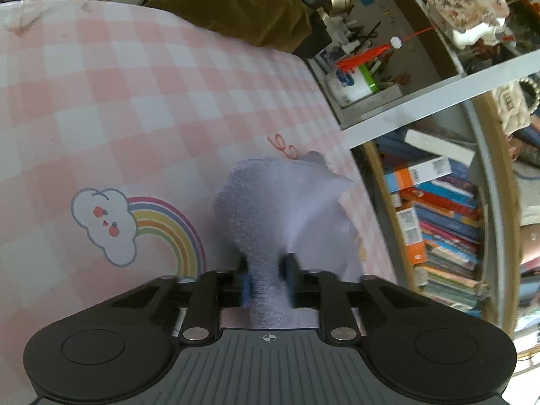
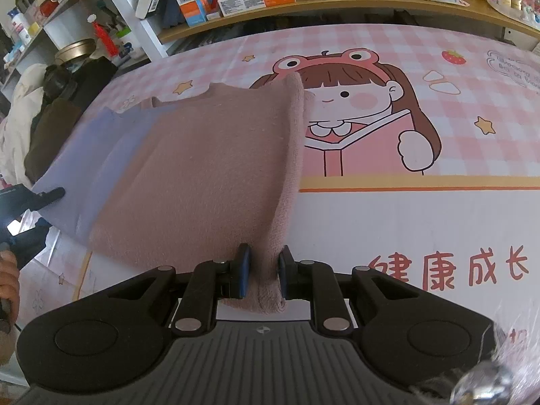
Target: Fold clothes
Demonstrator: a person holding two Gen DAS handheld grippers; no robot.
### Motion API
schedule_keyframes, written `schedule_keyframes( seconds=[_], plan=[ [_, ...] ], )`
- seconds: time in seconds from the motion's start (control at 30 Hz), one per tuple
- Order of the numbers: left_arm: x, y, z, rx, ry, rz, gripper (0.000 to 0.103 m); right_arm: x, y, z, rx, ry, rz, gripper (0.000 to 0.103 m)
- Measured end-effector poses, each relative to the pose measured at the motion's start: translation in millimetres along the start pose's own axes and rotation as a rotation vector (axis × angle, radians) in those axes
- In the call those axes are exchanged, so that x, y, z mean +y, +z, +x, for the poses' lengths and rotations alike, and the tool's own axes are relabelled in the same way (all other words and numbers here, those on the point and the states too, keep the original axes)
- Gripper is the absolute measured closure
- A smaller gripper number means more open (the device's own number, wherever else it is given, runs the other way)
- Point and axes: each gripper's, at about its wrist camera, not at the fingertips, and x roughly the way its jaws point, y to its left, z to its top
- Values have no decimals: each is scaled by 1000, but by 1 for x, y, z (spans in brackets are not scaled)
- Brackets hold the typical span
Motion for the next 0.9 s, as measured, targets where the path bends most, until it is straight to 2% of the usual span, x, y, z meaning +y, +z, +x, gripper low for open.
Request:
schedule_keyframes(
  seconds=[0.13, 0.23, 0.37, 0.4, 0.67, 0.9],
  plan=[
    [-5, 1, 0, -1, 14, 29, 93, -3, 0, -5, 2, -7, -3, 77],
    [-8, 1, 0, -1, 18, 40, 93, -8, 0, -10, 5, 7, -2, 77],
    [-16, 0, -4, -18, 24, 74, 94, -10, -2, -9, 14, 41, -9, 91],
    [-19, -1, -6, -24, 24, 86, 94, -8, -2, -9, 16, 47, -19, 91],
    [-71, -11, -29, -83, -26, 277, 95, -13, -4, -7, 16, 86, -36, 91],
    [-126, -35, -48, -118, -59, 430, 95, -21, -3, -5, 20, 140, -48, 91]
  ],
)
